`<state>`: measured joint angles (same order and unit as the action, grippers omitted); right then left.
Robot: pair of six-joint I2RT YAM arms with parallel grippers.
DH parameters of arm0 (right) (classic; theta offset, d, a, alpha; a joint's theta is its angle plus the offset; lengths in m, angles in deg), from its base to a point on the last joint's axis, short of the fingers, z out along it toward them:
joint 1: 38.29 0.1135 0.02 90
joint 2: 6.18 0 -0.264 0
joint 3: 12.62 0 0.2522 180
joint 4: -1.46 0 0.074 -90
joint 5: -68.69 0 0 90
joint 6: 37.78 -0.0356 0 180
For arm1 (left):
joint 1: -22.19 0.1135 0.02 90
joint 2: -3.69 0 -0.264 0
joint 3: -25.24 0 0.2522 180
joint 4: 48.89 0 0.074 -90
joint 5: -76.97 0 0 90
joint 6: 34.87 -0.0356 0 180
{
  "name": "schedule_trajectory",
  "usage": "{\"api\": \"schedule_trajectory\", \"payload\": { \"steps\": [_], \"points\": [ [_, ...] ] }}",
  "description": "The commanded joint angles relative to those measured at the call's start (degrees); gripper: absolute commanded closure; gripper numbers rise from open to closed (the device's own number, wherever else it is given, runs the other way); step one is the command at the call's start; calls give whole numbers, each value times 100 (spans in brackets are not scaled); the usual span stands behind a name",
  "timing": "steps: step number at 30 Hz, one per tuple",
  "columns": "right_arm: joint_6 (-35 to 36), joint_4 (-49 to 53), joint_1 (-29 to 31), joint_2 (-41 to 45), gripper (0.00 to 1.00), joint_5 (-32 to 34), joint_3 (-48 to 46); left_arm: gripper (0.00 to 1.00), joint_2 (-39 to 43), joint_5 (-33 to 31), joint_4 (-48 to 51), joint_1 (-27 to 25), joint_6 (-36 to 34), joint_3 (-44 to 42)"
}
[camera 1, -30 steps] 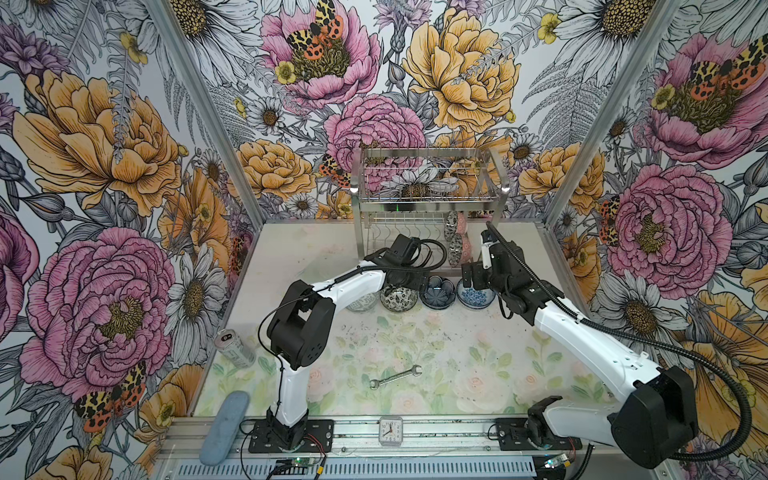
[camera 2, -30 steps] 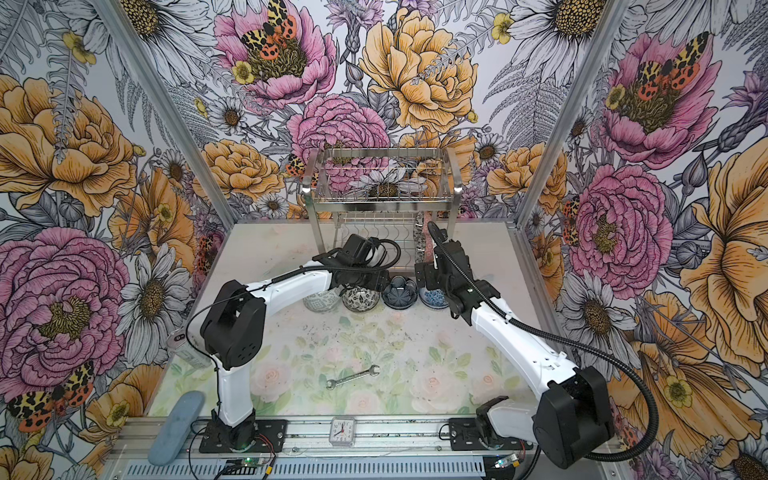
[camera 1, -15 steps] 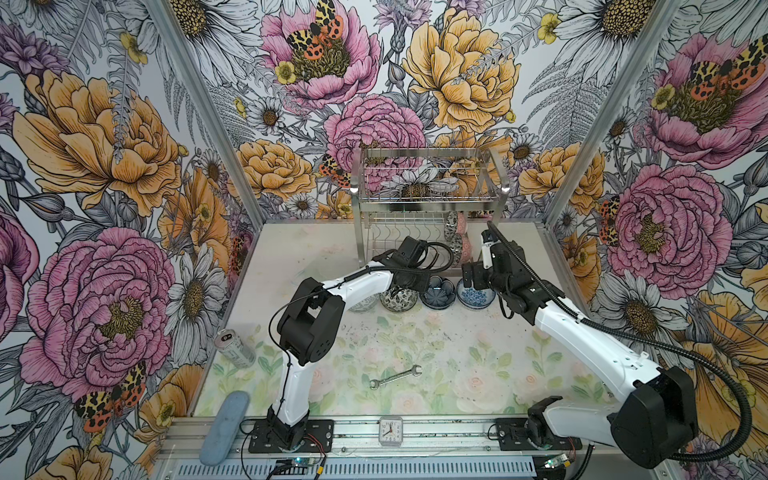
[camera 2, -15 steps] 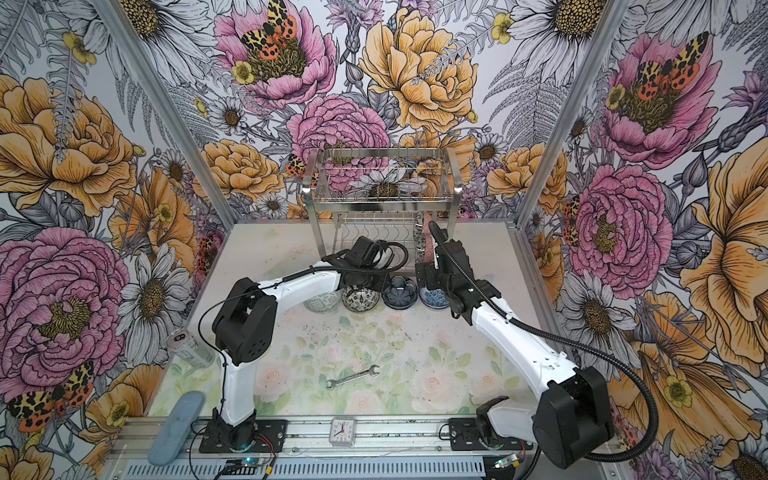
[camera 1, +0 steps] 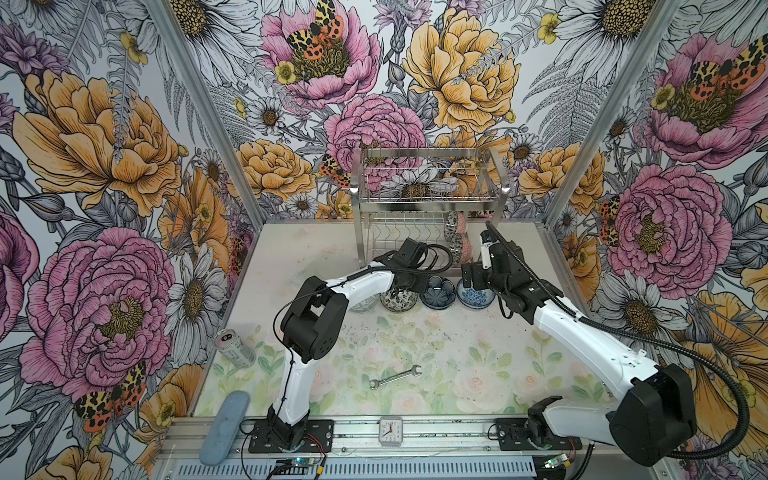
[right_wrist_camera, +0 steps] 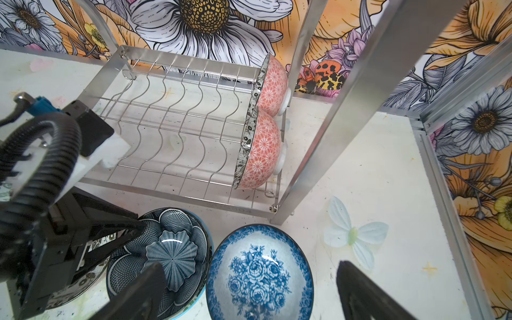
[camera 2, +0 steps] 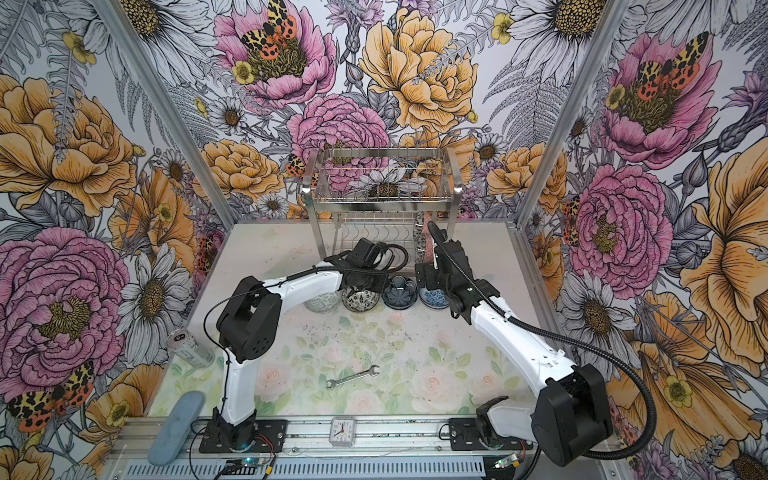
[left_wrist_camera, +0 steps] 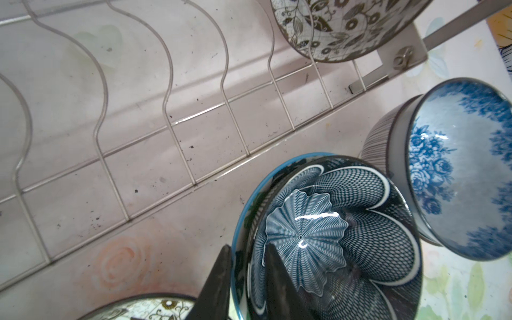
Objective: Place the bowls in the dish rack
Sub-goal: 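Close the left gripper on the dark blue bowl rim, then lift and tilt the dark blue bowl with the left gripper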
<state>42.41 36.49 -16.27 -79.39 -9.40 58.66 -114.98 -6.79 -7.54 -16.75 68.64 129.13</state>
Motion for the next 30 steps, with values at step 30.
{"api": "schedule_trajectory", "payload": {
  "steps": [30],
  "points": [
    [-39,-1,-135,-82,2,-13,-130,95,265,-136,39,-38,-43,189]
  ]
}}
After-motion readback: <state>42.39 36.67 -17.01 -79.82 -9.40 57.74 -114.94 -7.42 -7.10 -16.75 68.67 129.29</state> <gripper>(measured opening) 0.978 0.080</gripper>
